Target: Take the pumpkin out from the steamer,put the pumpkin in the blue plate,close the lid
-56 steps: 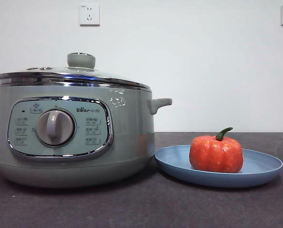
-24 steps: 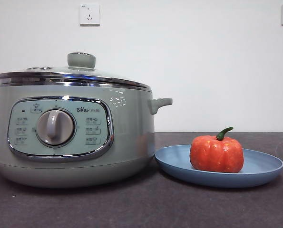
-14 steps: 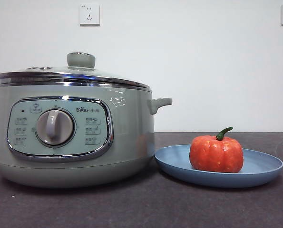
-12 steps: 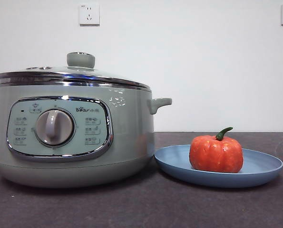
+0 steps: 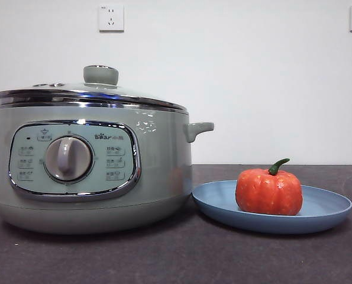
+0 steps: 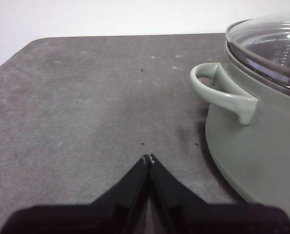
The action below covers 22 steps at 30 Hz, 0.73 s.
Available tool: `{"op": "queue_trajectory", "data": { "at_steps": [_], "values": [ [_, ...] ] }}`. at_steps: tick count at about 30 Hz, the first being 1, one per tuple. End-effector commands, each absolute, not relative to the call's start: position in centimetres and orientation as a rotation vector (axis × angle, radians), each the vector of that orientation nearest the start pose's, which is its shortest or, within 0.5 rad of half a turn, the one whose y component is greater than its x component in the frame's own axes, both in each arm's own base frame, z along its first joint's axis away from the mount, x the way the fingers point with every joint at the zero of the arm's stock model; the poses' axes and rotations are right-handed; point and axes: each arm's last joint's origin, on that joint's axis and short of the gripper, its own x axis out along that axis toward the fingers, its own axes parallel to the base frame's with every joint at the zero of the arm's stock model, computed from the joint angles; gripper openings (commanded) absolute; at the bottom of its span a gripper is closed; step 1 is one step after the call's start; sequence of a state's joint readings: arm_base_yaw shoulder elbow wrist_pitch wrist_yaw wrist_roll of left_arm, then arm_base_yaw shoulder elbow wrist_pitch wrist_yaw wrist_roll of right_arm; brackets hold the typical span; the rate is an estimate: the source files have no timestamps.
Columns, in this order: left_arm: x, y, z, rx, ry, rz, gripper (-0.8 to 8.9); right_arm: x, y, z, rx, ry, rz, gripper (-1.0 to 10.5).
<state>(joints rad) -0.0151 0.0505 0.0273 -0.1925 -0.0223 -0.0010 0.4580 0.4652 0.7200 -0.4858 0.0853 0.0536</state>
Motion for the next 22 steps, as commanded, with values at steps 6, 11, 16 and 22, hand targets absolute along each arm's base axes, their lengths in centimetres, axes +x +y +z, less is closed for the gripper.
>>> {"op": "queue_trajectory", "data": {
  "at_steps": [6,11,16,22],
  "values": [
    [9.5,-0.06,15.03,-0.075,0.185,0.014,-0.03,9.12,4.24,31.85,-0.001,0.234,0.365,0.0],
    [9.5,-0.05,15.01,-0.074,0.186,0.02,-0.03,9.12,4.23,31.84,-0.001,0.236,0.364,0.0],
    [9.48,-0.05,14.88,-0.074,0.202,0.018,-0.03,9.12,4.23,31.84,-0.001,0.235,0.365,0.0],
    [9.46,-0.05,14.79,-0.074,0.211,0.019,-0.03,9.12,4.23,31.84,-0.001,0.235,0.365,0.0]
  ]
}}
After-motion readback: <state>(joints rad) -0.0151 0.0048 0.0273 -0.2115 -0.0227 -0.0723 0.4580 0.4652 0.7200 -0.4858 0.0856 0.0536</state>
